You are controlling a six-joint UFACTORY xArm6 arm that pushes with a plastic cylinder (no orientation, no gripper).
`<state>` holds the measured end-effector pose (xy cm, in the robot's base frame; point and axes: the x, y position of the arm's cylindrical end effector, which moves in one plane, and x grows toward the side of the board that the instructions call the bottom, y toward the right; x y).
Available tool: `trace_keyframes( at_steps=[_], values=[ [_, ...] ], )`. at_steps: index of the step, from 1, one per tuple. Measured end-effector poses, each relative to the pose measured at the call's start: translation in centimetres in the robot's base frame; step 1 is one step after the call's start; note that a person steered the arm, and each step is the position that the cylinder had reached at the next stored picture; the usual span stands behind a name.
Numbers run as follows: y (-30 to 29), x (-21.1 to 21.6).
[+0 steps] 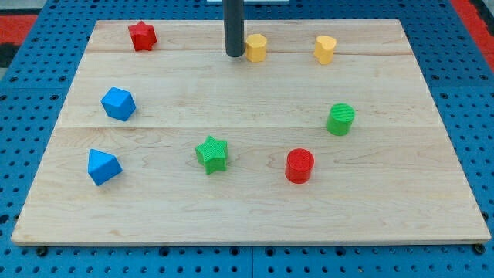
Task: Push yellow hexagon into yellow heart
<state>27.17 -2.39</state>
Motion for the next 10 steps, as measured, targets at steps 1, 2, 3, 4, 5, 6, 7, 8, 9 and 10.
trace_keyframes(
  at_steps=[1, 2, 3, 4, 5, 6, 7, 8, 9, 10],
  values=[
    [-0.6, -1.9],
    [4.8, -0.9],
    [5.3, -0.2],
    [2.9, 0.0],
    [1.7, 0.0],
    [6.5, 0.0],
    [9.0, 0.5],
    [7.9, 0.5],
    [4.2, 2.1],
    [4.2, 5.1]
  ],
)
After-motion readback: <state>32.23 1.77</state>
